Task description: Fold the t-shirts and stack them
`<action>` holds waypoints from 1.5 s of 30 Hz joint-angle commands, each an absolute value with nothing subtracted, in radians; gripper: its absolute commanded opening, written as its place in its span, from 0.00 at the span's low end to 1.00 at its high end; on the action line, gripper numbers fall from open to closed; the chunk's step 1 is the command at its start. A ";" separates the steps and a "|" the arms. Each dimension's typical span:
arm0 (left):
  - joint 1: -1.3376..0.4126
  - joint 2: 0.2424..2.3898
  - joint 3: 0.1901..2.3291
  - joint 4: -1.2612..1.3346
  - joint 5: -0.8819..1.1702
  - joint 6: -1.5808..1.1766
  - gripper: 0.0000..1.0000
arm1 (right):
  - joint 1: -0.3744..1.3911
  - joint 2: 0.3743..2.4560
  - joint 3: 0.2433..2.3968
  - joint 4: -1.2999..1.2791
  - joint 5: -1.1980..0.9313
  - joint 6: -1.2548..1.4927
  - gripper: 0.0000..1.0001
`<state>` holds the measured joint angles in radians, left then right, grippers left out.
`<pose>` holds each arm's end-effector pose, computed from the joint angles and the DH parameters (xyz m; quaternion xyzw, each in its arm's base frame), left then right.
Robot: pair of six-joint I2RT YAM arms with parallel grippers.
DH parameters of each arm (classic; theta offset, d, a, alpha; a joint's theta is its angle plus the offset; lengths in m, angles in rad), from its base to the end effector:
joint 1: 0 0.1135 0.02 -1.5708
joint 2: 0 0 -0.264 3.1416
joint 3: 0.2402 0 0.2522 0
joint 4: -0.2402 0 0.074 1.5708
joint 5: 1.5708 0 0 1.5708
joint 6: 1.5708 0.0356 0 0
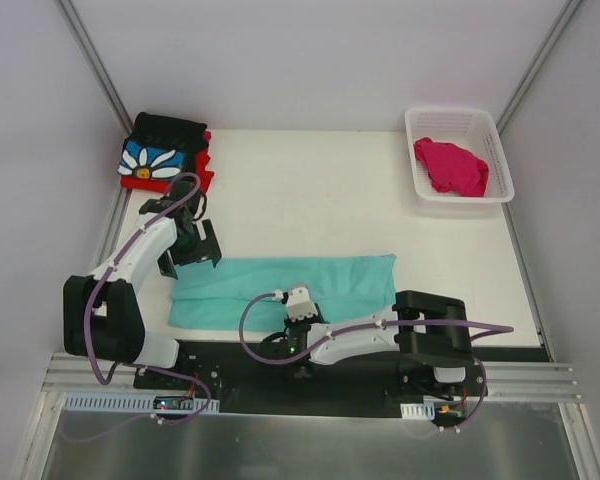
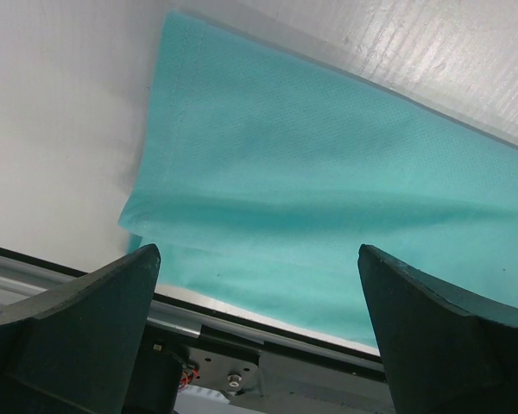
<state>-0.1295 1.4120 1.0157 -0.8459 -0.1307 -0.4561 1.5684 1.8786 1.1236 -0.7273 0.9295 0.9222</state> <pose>0.2611 -0.0293 0.2315 -0.1706 0.9696 0.0146 0.1749 0.0293 0.3278 0.1460 -0.2647 0.8531 -0.1057 0.4369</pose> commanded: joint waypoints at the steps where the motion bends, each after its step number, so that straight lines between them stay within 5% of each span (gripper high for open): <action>1: -0.124 1.373 1.008 -0.874 -0.124 -0.443 0.99 | 1.586 1.881 1.193 -0.981 0.997 1.084 0.27; 45: -0.127 1.356 1.000 -0.890 -0.129 -0.443 0.99 | 1.560 1.891 1.155 -0.805 0.942 0.982 0.22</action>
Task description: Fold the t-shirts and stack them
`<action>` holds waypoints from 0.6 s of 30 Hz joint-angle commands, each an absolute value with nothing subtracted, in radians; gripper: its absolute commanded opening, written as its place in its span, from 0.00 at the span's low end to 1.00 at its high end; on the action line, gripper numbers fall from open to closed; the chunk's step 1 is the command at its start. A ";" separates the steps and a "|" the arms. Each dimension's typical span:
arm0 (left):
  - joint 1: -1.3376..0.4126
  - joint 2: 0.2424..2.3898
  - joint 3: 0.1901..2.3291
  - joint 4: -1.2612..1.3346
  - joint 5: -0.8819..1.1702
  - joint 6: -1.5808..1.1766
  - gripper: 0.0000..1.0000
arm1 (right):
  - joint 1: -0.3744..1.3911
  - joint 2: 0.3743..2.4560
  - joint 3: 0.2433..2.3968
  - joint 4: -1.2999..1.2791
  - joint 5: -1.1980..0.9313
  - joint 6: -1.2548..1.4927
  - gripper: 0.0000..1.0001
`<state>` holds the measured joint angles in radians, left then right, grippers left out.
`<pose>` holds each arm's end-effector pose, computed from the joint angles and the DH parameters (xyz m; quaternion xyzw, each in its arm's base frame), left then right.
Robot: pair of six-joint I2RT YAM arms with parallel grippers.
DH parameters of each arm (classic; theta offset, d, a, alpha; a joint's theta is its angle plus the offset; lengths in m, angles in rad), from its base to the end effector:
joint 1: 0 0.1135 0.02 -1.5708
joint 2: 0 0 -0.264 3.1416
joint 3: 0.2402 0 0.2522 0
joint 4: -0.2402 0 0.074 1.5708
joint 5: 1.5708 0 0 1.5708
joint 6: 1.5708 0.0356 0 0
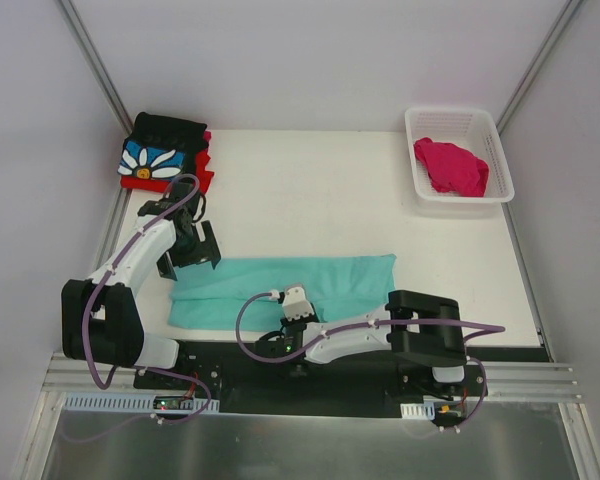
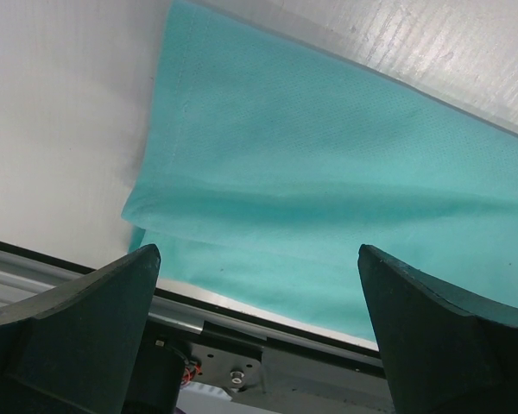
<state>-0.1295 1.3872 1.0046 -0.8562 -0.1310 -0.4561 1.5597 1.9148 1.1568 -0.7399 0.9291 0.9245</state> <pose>0.2555 -0.0286 0.2339 -0.1707 0.9693 0.0142 0.1765 0.0322 0.3348 0.1421 -0.2635 0.8538 -0.1137 0.4343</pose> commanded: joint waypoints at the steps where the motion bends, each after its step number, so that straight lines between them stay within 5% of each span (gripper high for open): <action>1: -0.127 1.355 1.000 -0.891 -0.129 -0.443 0.99 | 1.559 1.894 1.163 -0.825 0.948 0.992 0.22; 15: -0.129 1.356 1.012 -0.896 -0.129 -0.433 0.99 | 1.552 1.901 1.201 -0.927 0.954 1.014 0.23; 18: -0.129 1.358 1.017 -0.899 -0.132 -0.433 0.99 | 1.551 1.910 1.201 -0.914 0.953 1.003 0.16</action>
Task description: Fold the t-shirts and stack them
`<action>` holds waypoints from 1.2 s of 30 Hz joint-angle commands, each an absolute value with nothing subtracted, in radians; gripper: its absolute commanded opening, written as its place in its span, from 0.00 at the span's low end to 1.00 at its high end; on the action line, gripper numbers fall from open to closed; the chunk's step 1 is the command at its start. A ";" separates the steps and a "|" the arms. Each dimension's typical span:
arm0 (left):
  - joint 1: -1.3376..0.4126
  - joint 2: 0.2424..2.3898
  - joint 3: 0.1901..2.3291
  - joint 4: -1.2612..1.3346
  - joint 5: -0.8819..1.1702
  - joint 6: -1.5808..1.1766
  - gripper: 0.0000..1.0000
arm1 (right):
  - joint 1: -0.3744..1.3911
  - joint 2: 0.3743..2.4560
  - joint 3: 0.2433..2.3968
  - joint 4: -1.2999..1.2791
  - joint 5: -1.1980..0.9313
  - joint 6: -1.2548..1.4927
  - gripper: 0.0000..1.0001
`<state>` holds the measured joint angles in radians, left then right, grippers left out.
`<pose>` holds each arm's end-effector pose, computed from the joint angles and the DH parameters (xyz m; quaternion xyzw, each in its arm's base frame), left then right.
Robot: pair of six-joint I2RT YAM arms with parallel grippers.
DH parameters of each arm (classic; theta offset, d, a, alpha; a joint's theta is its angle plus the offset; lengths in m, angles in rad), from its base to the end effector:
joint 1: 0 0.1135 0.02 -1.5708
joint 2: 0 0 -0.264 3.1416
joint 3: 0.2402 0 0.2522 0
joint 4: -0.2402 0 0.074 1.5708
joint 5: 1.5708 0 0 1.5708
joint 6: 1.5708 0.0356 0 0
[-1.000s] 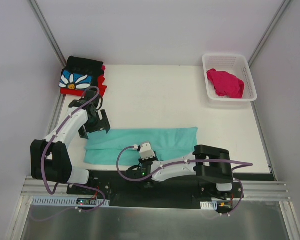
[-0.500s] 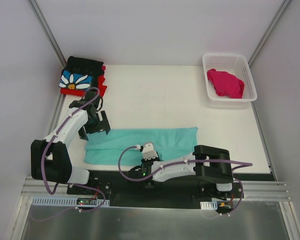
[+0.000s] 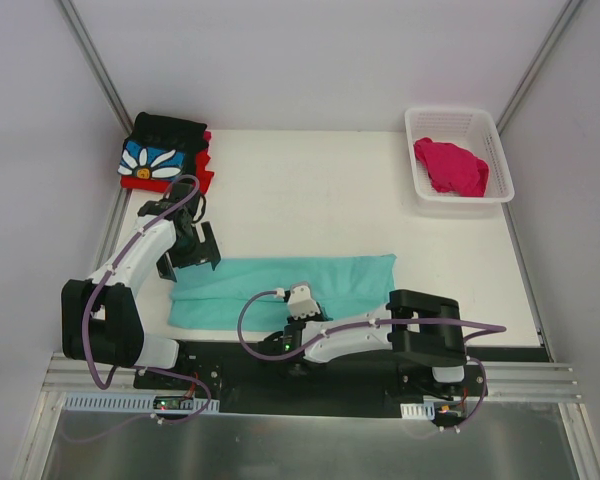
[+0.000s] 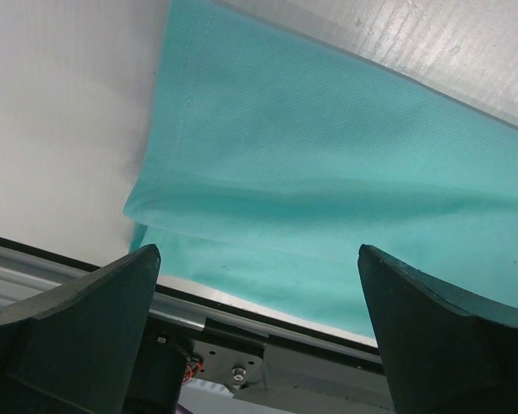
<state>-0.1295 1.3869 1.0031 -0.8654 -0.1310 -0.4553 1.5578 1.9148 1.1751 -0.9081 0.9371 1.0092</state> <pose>0.2543 -0.0284 0.2333 -0.1701 0.9702 0.0158 0.1716 0.0329 0.3227 0.1464 -0.2582 0.8535 -0.1608 0.4230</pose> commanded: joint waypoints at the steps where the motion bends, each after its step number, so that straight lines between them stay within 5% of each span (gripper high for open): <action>1: -0.129 1.358 1.019 -0.900 -0.132 -0.433 0.99 | 1.549 1.907 1.201 -0.913 0.953 1.002 0.12; 3: -0.129 1.364 1.023 -0.900 -0.132 -0.433 0.99 | 1.545 1.901 1.200 -0.910 0.960 0.996 0.01; 18: -0.129 1.379 1.046 -0.908 -0.123 -0.431 0.99 | 1.562 1.844 1.358 -1.164 1.085 1.029 0.01; 36: -0.141 1.384 1.023 -0.890 -0.117 -0.459 0.99 | 1.555 1.896 1.269 -0.897 0.902 0.859 0.01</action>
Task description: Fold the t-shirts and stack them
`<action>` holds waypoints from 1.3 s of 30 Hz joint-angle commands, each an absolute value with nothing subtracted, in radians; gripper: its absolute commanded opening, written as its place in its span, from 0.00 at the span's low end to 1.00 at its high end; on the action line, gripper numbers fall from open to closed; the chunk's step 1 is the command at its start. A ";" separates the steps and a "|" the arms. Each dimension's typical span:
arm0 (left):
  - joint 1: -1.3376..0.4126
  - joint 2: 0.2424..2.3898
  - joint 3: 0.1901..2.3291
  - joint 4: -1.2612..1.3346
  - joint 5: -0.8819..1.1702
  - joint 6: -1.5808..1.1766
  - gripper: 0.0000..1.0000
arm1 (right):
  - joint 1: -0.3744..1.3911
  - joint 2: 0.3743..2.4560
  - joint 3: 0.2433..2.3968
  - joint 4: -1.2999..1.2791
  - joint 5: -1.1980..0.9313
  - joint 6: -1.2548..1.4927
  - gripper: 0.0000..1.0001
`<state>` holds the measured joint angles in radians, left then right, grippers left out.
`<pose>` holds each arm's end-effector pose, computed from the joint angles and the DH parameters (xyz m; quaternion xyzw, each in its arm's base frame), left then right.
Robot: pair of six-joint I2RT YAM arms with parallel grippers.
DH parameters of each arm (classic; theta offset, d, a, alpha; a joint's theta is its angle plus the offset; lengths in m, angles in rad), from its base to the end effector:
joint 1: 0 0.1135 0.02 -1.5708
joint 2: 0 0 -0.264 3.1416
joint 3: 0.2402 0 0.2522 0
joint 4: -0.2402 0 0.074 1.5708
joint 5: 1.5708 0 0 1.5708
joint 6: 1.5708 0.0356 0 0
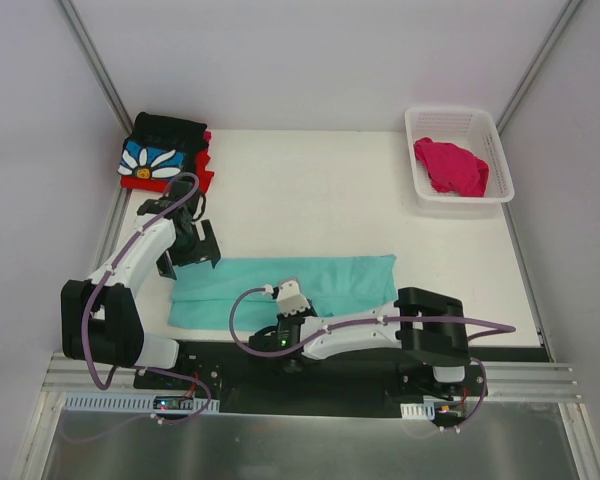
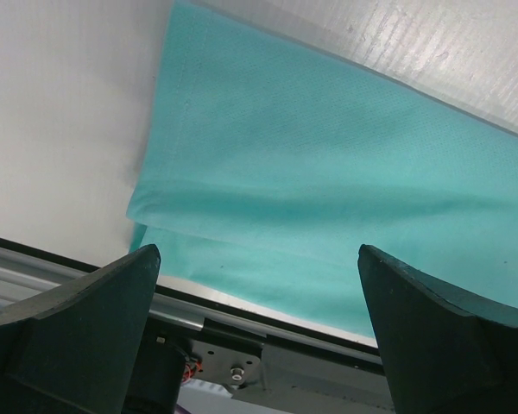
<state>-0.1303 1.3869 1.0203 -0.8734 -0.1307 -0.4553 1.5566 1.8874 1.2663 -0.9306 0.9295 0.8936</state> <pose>0.2558 -0.0288 0.2379 -0.1698 0.9695 0.0142 0.1759 0.0333 0.3377 0.1753 -0.2869 0.8466 -0.1438 0.4246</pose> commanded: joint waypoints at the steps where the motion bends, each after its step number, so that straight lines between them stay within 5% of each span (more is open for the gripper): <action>1: -0.149 1.385 1.014 -0.879 -0.106 -0.460 0.99 | 1.552 1.893 1.267 -0.896 0.902 0.858 0.01; 14: -0.094 1.469 0.911 -0.860 -0.123 -0.466 0.98 | 1.514 1.757 1.180 -0.942 0.942 0.914 0.01; 20: -0.051 1.499 0.946 -0.890 -0.132 -0.440 0.83 | 1.491 1.678 1.120 -0.887 0.937 0.885 0.01; 25: -0.031 1.506 0.971 -0.911 -0.137 -0.437 0.60 | 1.488 1.703 1.131 -0.859 0.926 0.856 0.01; 39: -0.032 1.581 0.954 -0.910 -0.133 -0.452 0.59 | 1.463 1.687 1.106 -0.782 0.905 0.801 0.01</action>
